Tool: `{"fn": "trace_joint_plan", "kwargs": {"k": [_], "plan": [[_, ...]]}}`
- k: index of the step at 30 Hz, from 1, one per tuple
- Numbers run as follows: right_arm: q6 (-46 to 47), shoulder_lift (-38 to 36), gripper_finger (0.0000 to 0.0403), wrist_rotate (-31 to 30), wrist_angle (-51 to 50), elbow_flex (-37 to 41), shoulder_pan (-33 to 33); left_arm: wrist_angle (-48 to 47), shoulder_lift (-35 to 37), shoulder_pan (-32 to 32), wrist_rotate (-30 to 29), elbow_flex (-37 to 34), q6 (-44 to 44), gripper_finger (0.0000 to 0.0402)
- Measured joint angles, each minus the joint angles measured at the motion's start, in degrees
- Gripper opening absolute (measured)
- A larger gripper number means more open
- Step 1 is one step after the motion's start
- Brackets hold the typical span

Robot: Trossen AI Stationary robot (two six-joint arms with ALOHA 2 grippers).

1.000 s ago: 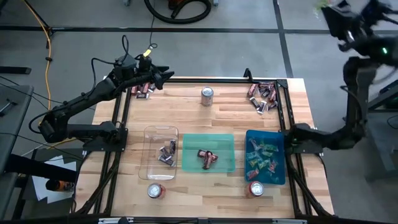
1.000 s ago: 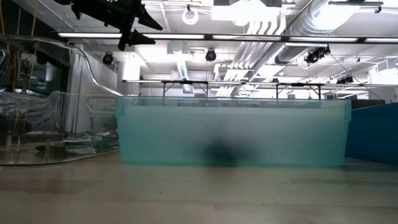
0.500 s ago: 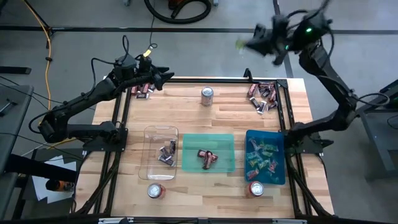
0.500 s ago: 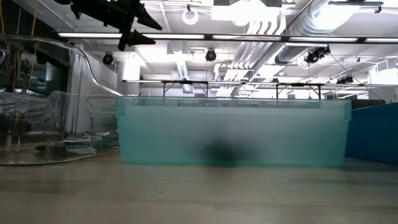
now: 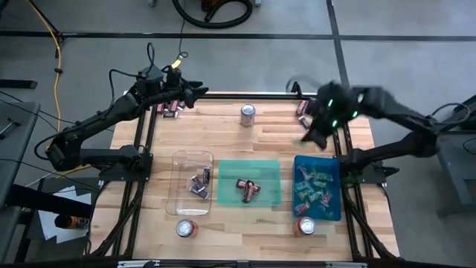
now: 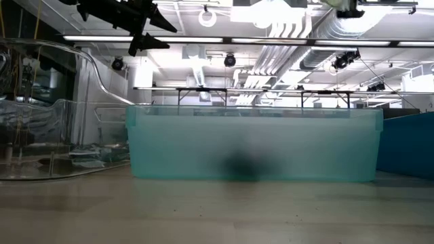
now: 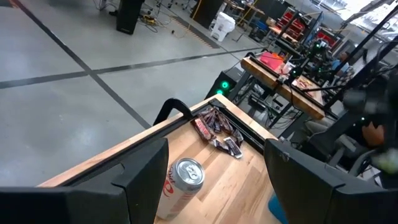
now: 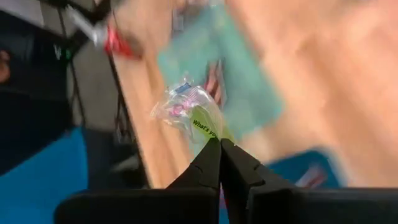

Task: Organize candy in baskets
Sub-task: Put the green gummy into the blue bin

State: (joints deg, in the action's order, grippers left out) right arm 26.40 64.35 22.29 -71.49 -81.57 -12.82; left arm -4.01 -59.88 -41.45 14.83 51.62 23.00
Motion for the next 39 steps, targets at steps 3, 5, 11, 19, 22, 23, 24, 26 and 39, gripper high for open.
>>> {"fn": "trace_joint_plan", "kwargs": {"k": [3, 5, 11, 19, 22, 23, 24, 26, 39], "plan": [[8.0, -1.7, 0.0000, 1.5, 1.3, 9.6, 6.8, 0.0, 0.0, 0.0, 0.0, 0.0, -0.1, 0.0252], [12.7, -3.1, 0.0000, 2.3, -0.7, 14.7, 11.1, 0.0, 0.0, 0.0, 0.0, 0.0, -0.1, 0.0252], [32.6, -10.6, 0.0000, 3.3, -7.2, 25.8, 21.3, 0.0, 0.0, 0.0, 0.0, 0.0, -0.6, 0.0252], [55.3, -14.3, 0.0000, 4.3, 21.5, 38.3, 34.9, 0.0, 0.0, 0.0, 0.0, 0.0, -0.7, 0.0252], [58.6, -11.6, 0.0000, 3.0, 28.0, 42.2, 38.5, 0.0, 0.0, 0.0, 0.0, 0.0, -2.1, 0.0252], [58.6, -10.4, 0.0000, 2.8, 29.2, 43.1, 39.4, 0.0, 0.0, 0.0, 0.0, 0.0, -2.5, 0.0252], [58.6, -9.2, 0.0000, 2.7, 29.7, 43.8, 40.1, 0.0, 0.0, 0.0, 0.0, 0.0, -2.6, 0.0252], [57.9, -6.9, 0.0000, 1.5, 29.0, 44.8, 41.0, 0.0, 0.0, 0.0, 0.0, 0.0, -2.6, 0.0252], [54.3, 5.8, 0.0000, -5.3, 30.3, 45.8, 41.3, -0.4, 0.0, 0.0, 0.0, 0.0, -3.2, 0.0252]]}}
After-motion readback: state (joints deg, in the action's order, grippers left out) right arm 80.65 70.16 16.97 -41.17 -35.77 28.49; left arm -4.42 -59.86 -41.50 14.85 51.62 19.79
